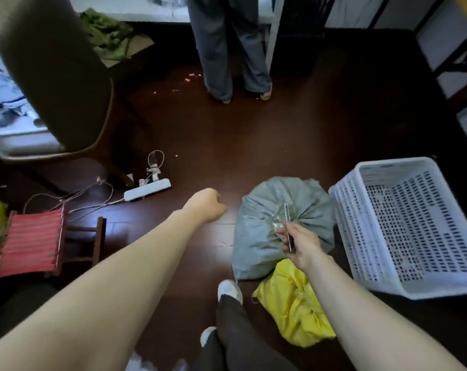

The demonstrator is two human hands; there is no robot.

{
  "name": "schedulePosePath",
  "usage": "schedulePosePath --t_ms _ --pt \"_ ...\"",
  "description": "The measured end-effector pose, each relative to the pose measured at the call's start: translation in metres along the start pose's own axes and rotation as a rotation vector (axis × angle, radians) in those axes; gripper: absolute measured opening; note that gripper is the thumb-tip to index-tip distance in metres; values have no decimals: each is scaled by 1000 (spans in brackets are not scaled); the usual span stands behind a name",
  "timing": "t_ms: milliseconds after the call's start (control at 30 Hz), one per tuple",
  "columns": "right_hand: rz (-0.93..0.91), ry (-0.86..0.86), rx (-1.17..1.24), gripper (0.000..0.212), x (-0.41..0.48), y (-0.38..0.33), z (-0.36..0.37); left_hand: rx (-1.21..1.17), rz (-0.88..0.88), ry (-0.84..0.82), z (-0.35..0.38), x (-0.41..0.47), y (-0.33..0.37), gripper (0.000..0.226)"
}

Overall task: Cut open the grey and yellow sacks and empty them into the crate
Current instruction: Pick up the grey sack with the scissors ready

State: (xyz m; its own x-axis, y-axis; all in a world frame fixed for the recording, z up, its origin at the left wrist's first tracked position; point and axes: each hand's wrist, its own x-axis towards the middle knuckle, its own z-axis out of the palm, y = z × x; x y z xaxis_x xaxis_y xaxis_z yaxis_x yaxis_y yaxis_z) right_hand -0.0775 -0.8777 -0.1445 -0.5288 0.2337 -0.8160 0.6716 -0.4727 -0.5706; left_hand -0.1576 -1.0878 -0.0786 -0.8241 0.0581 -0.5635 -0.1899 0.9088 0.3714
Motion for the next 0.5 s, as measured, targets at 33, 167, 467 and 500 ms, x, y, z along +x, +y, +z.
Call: schedulePosePath --t_ms 33,167,467,500 --pt "25 44 41 22 5 1 -6 20 22 -24 0 8 6 35" --pt "90 111 211 27 29 -9 -18 83 70 -76 -11 46 26 39" --pt "32 284 478 25 76 -38 -23 341 273 -271 -6 147 96 41" --pt "29 312 501 22 83 -36 -22 378 313 -299 -2 160 106 42"
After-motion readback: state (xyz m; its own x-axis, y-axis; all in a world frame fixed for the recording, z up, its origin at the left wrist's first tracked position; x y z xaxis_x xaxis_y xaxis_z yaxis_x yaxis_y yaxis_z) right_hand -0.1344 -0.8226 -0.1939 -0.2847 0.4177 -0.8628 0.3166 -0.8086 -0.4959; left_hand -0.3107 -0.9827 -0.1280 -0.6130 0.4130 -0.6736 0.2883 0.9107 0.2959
